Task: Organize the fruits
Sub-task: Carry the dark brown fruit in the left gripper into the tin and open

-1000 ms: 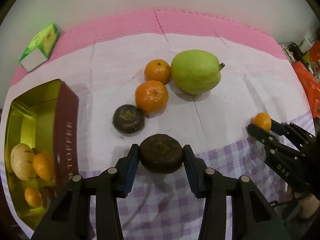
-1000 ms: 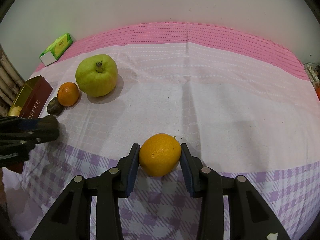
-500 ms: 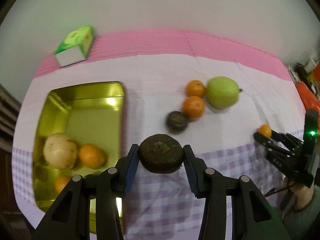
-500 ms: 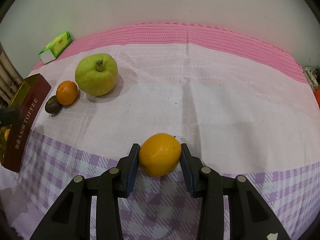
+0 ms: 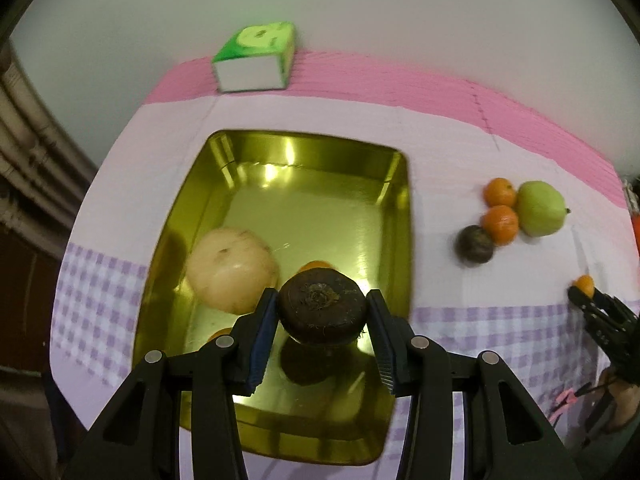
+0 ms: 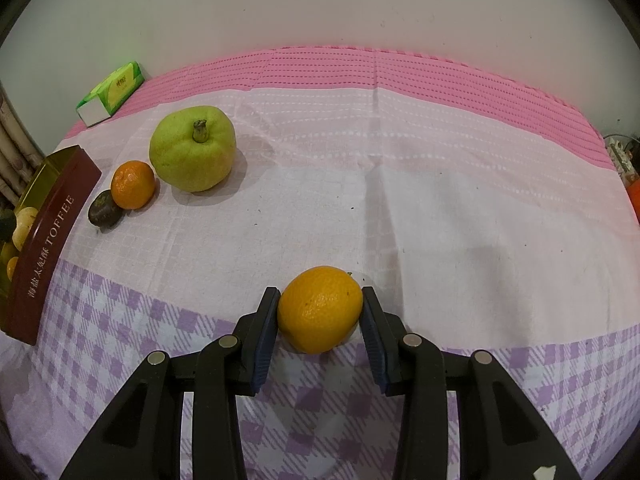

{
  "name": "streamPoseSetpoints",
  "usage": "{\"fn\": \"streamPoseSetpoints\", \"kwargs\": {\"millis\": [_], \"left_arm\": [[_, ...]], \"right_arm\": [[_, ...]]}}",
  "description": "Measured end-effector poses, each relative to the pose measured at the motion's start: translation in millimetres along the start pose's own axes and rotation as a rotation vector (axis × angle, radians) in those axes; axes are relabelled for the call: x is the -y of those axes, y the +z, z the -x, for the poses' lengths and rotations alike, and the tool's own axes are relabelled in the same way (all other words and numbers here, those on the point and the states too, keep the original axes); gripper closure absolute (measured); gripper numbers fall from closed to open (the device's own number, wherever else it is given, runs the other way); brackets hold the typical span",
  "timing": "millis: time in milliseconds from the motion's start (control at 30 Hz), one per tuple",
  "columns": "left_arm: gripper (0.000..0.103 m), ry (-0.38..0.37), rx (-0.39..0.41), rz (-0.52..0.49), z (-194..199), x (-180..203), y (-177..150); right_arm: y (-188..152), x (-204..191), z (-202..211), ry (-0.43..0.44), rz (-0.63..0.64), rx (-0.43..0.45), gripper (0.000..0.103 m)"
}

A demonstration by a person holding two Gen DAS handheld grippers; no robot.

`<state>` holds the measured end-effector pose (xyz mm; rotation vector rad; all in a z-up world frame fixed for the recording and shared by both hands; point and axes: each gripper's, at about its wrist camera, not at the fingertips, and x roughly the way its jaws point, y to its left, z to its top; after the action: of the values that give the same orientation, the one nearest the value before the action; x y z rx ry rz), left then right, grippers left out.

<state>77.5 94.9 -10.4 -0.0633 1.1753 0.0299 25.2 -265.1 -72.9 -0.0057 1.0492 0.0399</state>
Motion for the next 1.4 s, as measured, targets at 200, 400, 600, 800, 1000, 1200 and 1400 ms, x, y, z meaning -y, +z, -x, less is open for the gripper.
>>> {"fn": "streamPoseSetpoints", "kwargs": {"millis": [200, 400, 600, 800, 1000, 1200, 1400], "left_arm": [[0.058, 0.024, -0.018, 0.026, -5, -18, -8], [0.058, 0.028, -0.038, 0.036, -10, -25, -15], [0.058, 0.052, -0.048, 0.026, -20, -24, -20], [0.057, 0.072, -0.039, 0.017, -23, -24, -19], [0.055, 0.071, -0.039, 0.006, -24, -24, -18], [0.052, 0.061, -0.036, 0.007, -25, -26, -18], [0.047, 0.051, -0.031, 0.01, -25, -29, -20]], "right_arm": [[1, 0, 0, -0.004, 0.003, 0.0, 0.065], [1, 0, 0, -0.008, 0.005, -0.001, 0.065], [2, -1, -1, -0.011, 0.009, -0.002, 0.065], [2, -3, -2, -0.019, 0.012, -0.003, 0.065], [2, -4, -2, -0.026, 0.016, -0.005, 0.065], [3, -6, -2, -0.036, 0.02, -0.008, 0.064], [3, -7, -2, -0.049, 0.023, -0.008, 0.065]]}}
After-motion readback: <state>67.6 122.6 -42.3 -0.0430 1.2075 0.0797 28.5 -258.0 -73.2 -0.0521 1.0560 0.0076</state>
